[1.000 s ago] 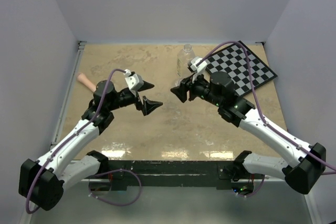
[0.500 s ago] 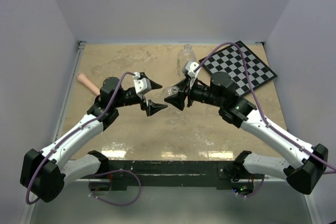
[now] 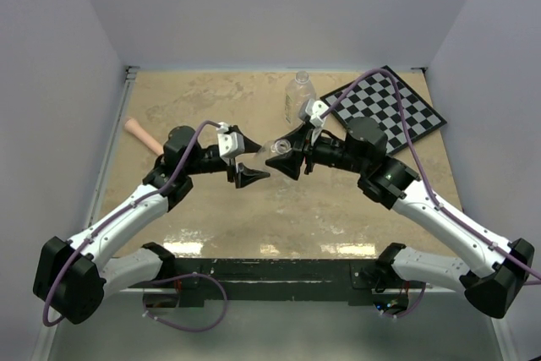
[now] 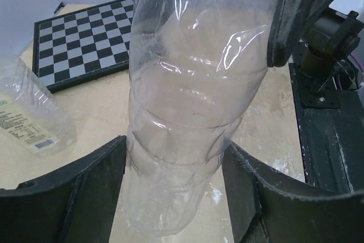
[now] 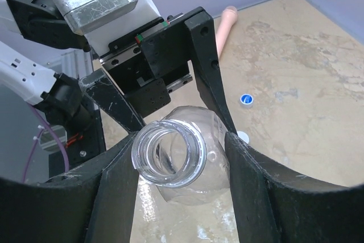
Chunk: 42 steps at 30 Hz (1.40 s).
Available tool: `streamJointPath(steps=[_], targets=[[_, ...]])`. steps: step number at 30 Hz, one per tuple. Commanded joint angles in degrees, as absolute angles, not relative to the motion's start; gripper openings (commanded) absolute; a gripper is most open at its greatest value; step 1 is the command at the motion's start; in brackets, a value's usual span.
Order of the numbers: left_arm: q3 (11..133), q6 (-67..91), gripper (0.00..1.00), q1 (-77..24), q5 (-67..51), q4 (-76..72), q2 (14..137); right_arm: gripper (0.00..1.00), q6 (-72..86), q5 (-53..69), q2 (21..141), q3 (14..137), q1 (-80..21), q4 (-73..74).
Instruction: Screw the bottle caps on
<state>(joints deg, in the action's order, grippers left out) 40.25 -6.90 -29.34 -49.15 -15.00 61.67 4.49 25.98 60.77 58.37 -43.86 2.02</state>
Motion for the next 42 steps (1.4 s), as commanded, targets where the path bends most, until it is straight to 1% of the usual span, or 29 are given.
streamJointPath(steps=[1, 5, 9, 12, 15, 18, 19, 21, 23, 24, 25, 29, 33, 37, 42], targets=[[39.3, -7.0, 0.7, -29.4, -50.7, -18.4, 61.0, 0.42, 5.8, 28.3, 59.9, 59.2, -44.1, -2.6], [38.5, -7.3, 0.77, -29.4, -50.5, -18.2, 61.1, 0.42, 6.2, 28.6, 59.0, 59.2, -44.1, -3.3], [38.4, -10.0, 0.79, -29.4, -49.2, -16.2, 61.3, 0.42, 6.7, 29.2, 58.0, 58.9, -44.1, -4.2], [38.8, -11.1, 0.79, -29.4, -48.3, -14.9, 61.5, 0.42, 6.9, 29.5, 57.7, 58.6, -44.0, -4.5], [38.6, -10.5, 0.72, -29.4, -49.0, -15.5, 61.8, 0.44, 6.9, 29.6, 57.6, 58.0, -44.1, -5.0], [38.1, -7.7, 0.53, -29.4, -50.1, -17.9, 62.0, 0.54, 7.5, 29.6, 57.0, 56.7, -44.1, -7.4], [37.8, -6.0, 0.46, -29.5, -50.3, -19.4, 62.0, 0.59, 7.6, 29.4, 56.8, 56.3, -44.1, -8.1], [36.4, -1.4, 0.35, -29.5, -50.7, -24.4, 61.8, 0.75, 7.8, 29.1, 56.2, 54.9, -44.1, -10.4], [34.6, 5.1, 0.28, -29.7, -50.1, -30.6, 61.5, 0.91, 8.0, 28.4, 55.2, 53.3, -44.1, -12.6], [33.5, 8.6, 0.27, -29.7, -49.7, -33.7, 61.3, 0.96, 7.9, 28.1, 54.7, 52.3, -44.1, -14.0], [31.8, 11.6, 0.27, -29.8, -49.5, -37.8, 61.1, 0.98, 7.8, 27.9, 54.1, 51.1, -44.1, -15.9], [26.5, 26.7, 0.26, -30.1, -46.1, -54.8, 60.7, 0.99, 9.0, 29.3, 52.8, 45.8, -44.1, -23.5], [22.8, 34.7, 0.26, -31.5, -41.3, -65.5, 61.0, 0.99, 11.1, 30.8, 54.3, 43.4, -44.1, -29.3], [22.1, 38.4, 0.26, -33.7, -38.9, -71.1, 63.1, 0.99, 14.0, 32.6, 56.6, 42.1, -44.2, -35.3], [22.6, 39.5, 0.27, -36.3, -38.0, -75.6, 66.2, 0.98, 15.4, 33.9, 59.2, 42.9, -44.6, -38.5]])
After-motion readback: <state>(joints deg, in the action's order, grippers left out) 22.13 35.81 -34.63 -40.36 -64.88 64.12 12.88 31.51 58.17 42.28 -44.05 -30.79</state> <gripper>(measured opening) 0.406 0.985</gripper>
